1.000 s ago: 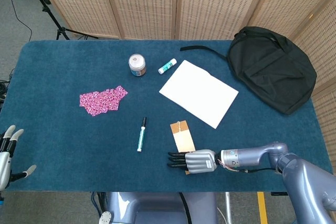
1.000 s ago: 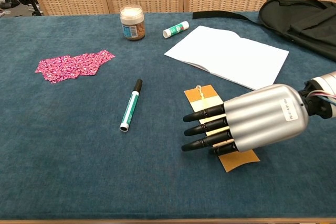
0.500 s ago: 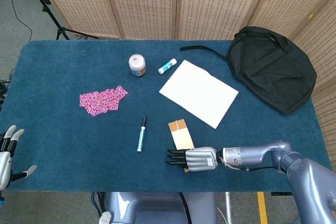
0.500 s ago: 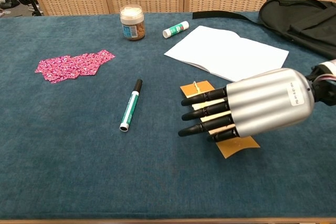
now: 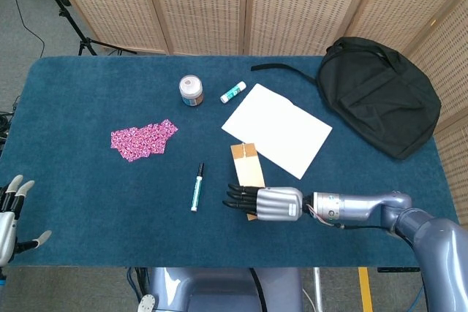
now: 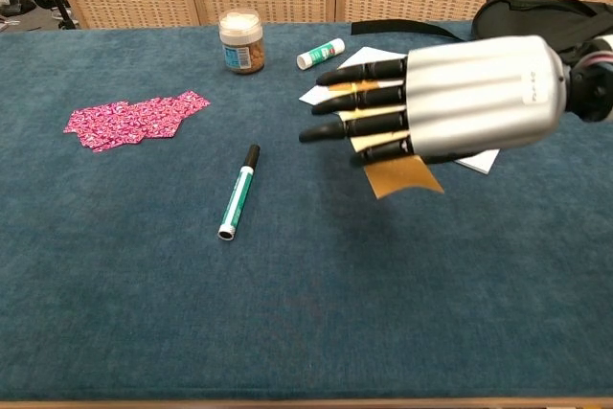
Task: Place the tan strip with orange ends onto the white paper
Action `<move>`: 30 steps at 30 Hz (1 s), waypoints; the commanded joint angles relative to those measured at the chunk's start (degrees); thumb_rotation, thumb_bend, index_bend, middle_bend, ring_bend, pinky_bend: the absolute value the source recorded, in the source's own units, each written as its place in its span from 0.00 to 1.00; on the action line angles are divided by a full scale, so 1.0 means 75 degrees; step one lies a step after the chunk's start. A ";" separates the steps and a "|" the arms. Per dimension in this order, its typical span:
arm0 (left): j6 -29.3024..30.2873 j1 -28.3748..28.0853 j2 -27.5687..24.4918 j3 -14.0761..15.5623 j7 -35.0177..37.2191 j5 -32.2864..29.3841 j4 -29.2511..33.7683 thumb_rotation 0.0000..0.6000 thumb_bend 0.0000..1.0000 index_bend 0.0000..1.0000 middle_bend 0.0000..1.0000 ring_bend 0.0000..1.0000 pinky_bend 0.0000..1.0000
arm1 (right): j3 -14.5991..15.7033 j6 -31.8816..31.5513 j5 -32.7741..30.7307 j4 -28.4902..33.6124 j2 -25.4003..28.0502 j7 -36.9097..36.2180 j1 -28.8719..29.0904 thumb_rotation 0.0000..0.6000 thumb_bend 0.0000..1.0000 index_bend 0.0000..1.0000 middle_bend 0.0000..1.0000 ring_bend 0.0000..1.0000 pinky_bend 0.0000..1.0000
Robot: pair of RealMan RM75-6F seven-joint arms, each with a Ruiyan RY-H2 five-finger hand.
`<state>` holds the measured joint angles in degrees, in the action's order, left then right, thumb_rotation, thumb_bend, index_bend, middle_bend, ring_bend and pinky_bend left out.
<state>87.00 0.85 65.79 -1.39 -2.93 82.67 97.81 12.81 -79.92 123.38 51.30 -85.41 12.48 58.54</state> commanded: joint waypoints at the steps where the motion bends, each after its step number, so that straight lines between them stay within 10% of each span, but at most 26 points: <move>1: 0.0001 0.0004 -0.0008 0.0000 0.0000 -0.0009 0.0012 1.00 0.00 0.00 0.00 0.00 0.00 | -0.0572 0.0545 -0.0942 -0.0105 0.0014 -0.0133 -0.0161 1.00 0.47 0.48 0.00 0.00 0.00; 30: -0.0208 -0.0065 -0.0125 -0.0030 0.0150 -0.0190 0.0053 1.00 0.00 0.00 0.00 0.00 0.00 | -0.2363 0.3978 -0.4746 -0.0925 -0.1710 0.1826 -0.0663 1.00 0.54 0.48 0.01 0.00 0.00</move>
<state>85.48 0.39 64.85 -1.63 -1.81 81.25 98.21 -4.00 -51.11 89.22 44.93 -97.55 24.99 53.94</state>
